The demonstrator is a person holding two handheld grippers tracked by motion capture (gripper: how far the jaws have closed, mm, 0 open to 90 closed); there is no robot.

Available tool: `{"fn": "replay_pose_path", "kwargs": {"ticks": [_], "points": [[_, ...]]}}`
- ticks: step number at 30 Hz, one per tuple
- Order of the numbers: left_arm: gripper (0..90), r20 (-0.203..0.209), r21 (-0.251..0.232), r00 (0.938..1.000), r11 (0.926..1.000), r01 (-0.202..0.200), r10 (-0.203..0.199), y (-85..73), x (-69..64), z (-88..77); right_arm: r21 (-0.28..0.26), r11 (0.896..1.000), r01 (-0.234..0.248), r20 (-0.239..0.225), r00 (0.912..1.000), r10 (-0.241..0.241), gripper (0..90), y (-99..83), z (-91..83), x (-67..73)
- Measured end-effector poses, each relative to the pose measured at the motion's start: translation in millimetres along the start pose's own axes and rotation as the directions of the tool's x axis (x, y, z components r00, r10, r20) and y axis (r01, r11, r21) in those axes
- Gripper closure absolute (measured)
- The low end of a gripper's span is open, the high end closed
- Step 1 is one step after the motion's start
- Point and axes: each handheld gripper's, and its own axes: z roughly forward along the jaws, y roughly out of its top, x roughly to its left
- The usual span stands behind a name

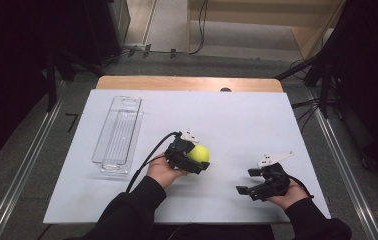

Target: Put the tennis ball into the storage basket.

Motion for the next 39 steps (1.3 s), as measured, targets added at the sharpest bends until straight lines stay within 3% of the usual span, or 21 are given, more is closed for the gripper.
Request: {"fn": "replay_pose_path", "kwargs": {"ticks": [12,22,29,33,39], "points": [[25.6,0.004,0.000,0.9998,0.9998,-0.021,0.021,6.1,-2.6,-16.9,-0.003,1.000,0.002,0.001,1.0000,-0.002,13.9,0.1,-0.4,-0.2],[25.6,0.039,-0.019,0.9992,0.9998,0.006,-0.006,11.3,-2.5,-35.1,-0.003,1.000,0.002,0.002,1.0000,-0.002,13.9,0.1,0.1,-0.3],[25.6,0.039,-0.010,0.9992,0.9999,0.003,-0.003,12.1,-2.1,-39.5,-0.003,1.000,0.001,0.002,1.0000,0.000,13.9,0.2,0.0,0.0],[25.6,0.058,-0.028,0.9980,0.9993,0.026,-0.024,12.9,-1.3,-42.6,-0.003,1.000,0.004,0.002,1.0000,-0.004,14.0,0.1,0.1,-0.2],[25.6,0.038,-0.030,0.9992,0.9994,0.017,-0.016,13.5,0.6,-47.1,-0.004,1.000,0.002,0.001,1.0000,-0.002,13.9,0.2,0.0,-0.1]]}}
